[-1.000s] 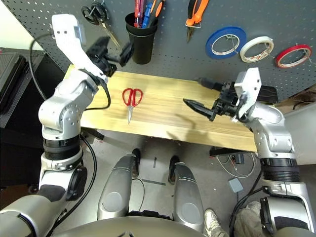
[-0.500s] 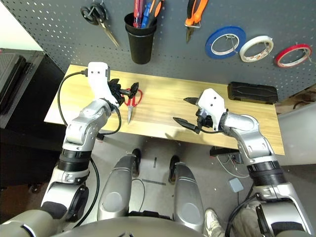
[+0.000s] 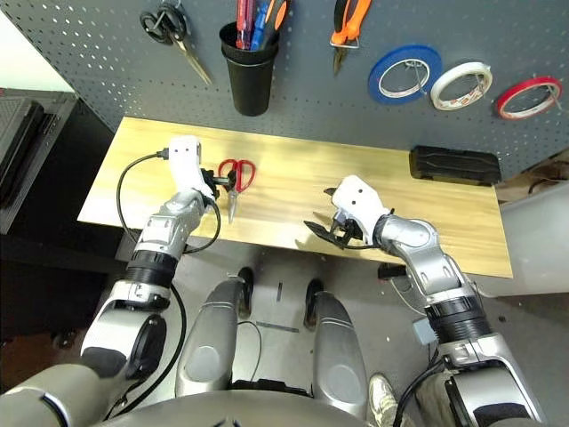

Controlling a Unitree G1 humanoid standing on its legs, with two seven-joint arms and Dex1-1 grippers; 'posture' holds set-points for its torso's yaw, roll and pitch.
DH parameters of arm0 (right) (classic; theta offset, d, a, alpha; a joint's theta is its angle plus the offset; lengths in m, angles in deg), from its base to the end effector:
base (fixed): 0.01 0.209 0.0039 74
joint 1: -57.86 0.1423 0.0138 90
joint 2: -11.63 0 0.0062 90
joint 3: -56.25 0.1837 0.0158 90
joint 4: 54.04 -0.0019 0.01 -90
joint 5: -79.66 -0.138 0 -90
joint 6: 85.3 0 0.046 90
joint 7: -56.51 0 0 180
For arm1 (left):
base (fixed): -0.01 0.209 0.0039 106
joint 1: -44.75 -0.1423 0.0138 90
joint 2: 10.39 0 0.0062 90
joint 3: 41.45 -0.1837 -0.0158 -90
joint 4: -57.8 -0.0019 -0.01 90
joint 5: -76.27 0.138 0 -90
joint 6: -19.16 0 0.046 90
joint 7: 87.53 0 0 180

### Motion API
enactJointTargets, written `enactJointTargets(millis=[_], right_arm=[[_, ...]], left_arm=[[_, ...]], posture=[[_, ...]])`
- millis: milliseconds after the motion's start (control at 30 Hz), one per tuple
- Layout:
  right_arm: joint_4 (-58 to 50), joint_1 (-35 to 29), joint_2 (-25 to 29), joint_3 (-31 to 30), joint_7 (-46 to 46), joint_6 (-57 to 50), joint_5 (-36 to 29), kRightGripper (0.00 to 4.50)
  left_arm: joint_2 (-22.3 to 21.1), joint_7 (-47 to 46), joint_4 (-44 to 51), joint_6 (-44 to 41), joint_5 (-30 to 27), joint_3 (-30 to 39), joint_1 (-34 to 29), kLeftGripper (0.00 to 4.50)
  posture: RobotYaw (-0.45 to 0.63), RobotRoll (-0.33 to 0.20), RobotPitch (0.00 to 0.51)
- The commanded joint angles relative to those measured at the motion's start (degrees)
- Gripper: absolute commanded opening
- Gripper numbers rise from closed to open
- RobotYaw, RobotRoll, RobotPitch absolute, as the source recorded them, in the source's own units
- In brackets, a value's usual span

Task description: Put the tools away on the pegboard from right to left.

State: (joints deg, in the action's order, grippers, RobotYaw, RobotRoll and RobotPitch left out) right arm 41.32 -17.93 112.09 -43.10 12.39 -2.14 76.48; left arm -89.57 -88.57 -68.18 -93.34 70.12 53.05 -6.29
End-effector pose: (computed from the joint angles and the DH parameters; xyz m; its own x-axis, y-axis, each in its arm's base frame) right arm 0.2495 -0.2001 0.0833 0.6275 0.7121 -0.3151 -0.7782 0.5601 -0.2841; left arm 0.3203 0.1413 0.0828 0.9351 -0.0473 -0.3512 0.0437 0.9989 -0.0182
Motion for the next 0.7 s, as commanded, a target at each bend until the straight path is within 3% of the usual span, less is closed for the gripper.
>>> enactJointTargets(millis=[33, 367, 700], right_arm=[[-2.6, -2.1, -0.5, -1.2, 0.7, -1.0, 0.5, 4.5], [-5.9, -3.3, -0.1, -1.1, 1.7, -2.4, 0.2, 4.5], [-7.8, -3.8, 0.8, -0.5, 2.2, -3.1, 0.0, 4.5]], left_arm=[[0.6, -0.7, -7.5, 3.3, 0.5, 1.0, 2.1, 4.48], [-0.1, -2.3, -27.6, 12.8, 0.9, 3.4, 8.7, 4.48], [-0.2, -3.6, -34.4, 15.0, 0.6, 5.5, 10.8, 4.48]], posture=[[0.13, 0.0, 0.38], [0.11, 0.0, 0.376], [0.09, 0.0, 0.373]])
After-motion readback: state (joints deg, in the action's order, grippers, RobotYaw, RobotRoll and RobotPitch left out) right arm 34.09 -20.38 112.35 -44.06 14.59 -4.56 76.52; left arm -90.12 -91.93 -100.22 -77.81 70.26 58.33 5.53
